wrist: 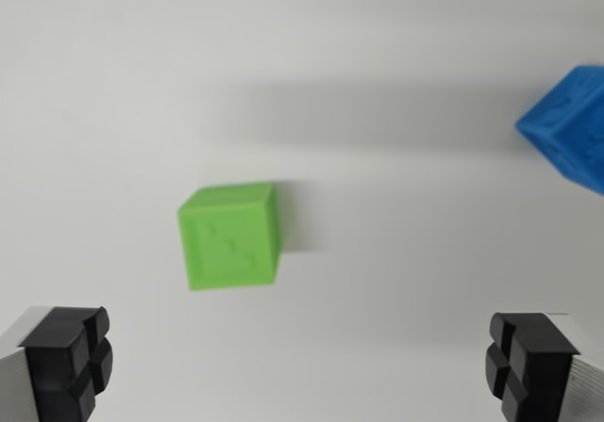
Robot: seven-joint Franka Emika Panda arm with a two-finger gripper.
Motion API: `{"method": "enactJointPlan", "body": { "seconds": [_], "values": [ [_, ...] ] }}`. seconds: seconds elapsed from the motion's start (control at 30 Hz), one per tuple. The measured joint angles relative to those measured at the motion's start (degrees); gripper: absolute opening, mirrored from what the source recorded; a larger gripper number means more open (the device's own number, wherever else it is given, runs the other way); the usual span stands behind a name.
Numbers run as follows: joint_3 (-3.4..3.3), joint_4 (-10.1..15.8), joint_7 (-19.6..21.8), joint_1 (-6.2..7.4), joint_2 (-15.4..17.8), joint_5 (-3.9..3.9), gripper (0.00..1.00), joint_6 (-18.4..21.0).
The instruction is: Stack cube
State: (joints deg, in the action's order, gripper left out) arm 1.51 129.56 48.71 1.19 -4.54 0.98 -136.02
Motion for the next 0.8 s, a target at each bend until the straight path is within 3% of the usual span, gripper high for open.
{"method": "enactJointPlan", "body": {
  "seconds": [0.8],
  "values": [
    [1.16,7.64,2.33,4.22,-5.35,-1.43,1.0,-11.06]
  ]
}}
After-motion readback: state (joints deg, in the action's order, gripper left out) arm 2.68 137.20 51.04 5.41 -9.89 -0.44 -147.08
